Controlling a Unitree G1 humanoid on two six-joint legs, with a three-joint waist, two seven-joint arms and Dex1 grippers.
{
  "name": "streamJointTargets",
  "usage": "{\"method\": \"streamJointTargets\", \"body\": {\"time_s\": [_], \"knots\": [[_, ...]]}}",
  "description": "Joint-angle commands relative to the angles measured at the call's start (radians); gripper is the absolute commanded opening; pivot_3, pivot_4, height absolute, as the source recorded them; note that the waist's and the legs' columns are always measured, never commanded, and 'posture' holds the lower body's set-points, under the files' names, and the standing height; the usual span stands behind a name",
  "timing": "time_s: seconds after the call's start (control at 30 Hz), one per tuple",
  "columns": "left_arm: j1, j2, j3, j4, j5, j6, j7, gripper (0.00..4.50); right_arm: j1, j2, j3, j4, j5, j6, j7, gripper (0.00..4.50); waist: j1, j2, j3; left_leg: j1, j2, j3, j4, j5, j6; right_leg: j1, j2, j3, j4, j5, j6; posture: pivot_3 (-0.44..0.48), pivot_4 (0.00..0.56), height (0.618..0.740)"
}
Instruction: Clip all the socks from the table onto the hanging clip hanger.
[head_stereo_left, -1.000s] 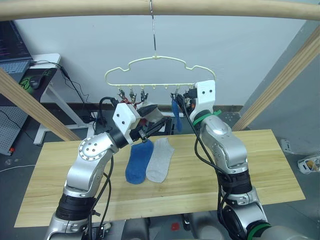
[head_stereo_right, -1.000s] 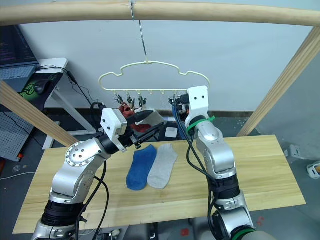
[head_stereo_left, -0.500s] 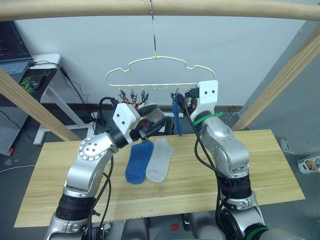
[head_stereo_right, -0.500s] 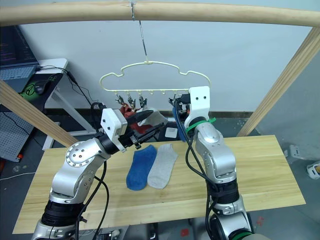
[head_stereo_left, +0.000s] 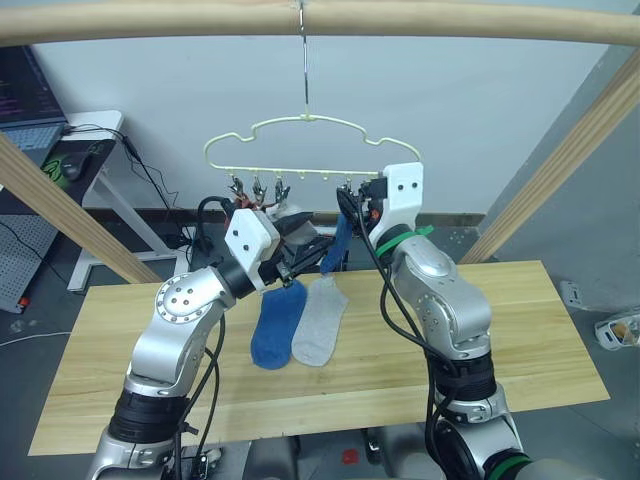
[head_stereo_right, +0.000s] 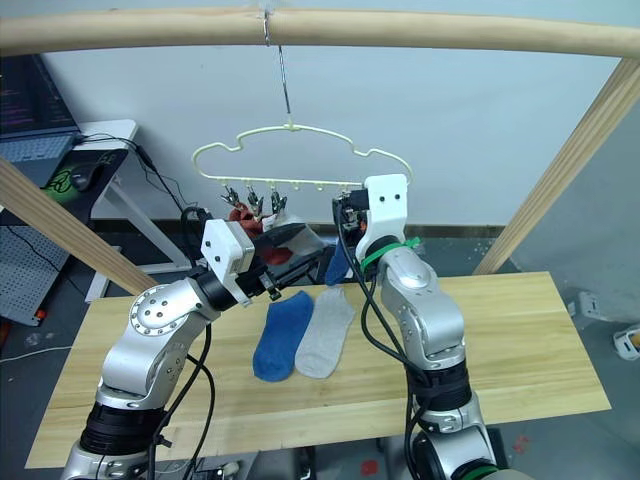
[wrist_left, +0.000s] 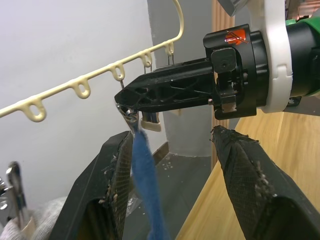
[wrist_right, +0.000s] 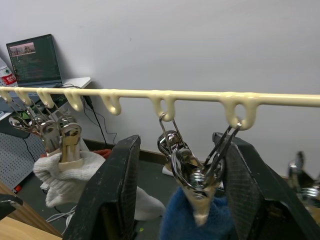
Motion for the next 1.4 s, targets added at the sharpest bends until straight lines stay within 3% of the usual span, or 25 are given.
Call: {"method": "streamJointTargets", "body": {"time_s": [0.03, 0.97, 1.4], "knots": [[0.002, 0.008, 0.015, -0.046, 0.0, -0.005, 0.0, 2.72, -0.015, -0.001, 0.013, -0.015, 0.001, -0.027, 0.007, 2.4, 0.0, 0.0, -0.002, 0.0, 0.0, 0.0, 0.0, 0.0, 0.0, 0.0, 0.0, 0.0, 0.0, 0.0, 0.0, -0.13, 0.184, 0.74], [0.005, 0.005, 0.006, -0.044, 0.001, -0.008, 0.001, 2.72, 0.035, -0.091, -0.017, -0.075, 0.002, -0.022, 0.012, 2.4, -0.001, 0.0, -0.006, 0.001, 0.0, 0.0, 0.0, 0.0, 0.0, 0.0, 0.001, 0.0, 0.0, 0.0, 0.0, -0.141, 0.185, 0.74], [0.011, 0.004, 0.002, -0.049, 0.003, -0.007, 0.0, 2.72, 0.045, -0.164, 0.035, -0.139, -0.093, -0.018, -0.004, 2.4, 0.0, 0.0, -0.006, 0.001, 0.0, 0.0, 0.0, 0.0, 0.0, 0.0, 0.0, 0.0, 0.0, 0.0, 0.0, -0.143, 0.183, 0.74]]}}
